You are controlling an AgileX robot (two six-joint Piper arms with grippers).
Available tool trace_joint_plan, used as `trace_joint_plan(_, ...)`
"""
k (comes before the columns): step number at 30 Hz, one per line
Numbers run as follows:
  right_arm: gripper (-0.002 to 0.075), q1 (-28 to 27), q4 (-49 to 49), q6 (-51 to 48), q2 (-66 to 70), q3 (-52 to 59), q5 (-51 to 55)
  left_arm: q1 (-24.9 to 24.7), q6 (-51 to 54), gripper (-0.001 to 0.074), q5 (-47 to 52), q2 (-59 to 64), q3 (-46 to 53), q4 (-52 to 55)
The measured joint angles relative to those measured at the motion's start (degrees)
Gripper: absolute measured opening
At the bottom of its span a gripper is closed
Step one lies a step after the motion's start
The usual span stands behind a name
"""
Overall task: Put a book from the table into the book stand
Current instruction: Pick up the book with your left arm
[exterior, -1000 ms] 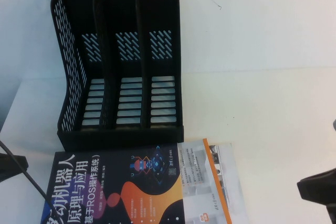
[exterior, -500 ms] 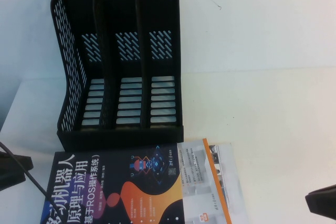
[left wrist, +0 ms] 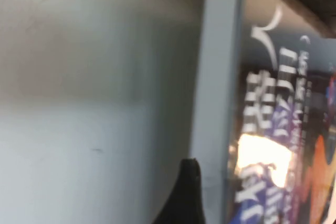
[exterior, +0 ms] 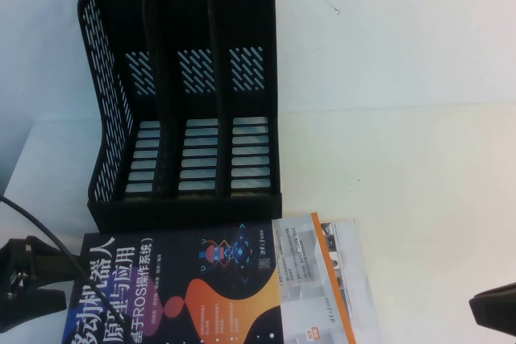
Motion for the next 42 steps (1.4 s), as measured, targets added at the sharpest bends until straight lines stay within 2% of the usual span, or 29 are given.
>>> trace_joint_plan(11, 0.0004, 0.0, 0.0, 0.0, 0.0, 0.0, -1.0, -0.3, 0.0, 0.0611, -0.4, 7.3, -0.4, -3.6)
trace_joint_plan(24, 0.0004, 0.0, 0.0, 0.0, 0.0, 0.0, -2.5, -5.9, 1.3, 0.0575, -0.4, 12.9, -0.4, -6.5)
trace_joint_plan(27, 0.0004, 0.0, 0.2, 0.0, 0.0, 0.0, -2.9, -6.1, 1.4, 0.0492, -0.4, 12.9, -0.4, -6.7)
trace_joint_plan(33, 0.0004, 0.0, 1.0, 0.1, 0.0, 0.0, -4.6, -6.2, 1.5, 0.0204, 1.4, 12.9, -0.6, -7.3)
trace_joint_plan(35, 0.0004, 0.0, 1.0, 0.1, 0.0, 0.0, -4.8, -6.2, 1.5, 0.0139, 2.7, 12.9, -1.2, -7.5)
trace_joint_plan(42, 0.0004, 0.0, 1.0, 0.1, 0.0, 0.0, -5.2, -6.2, -0.7, 0.0127, 4.9, 12.2, -4.8, -4.3)
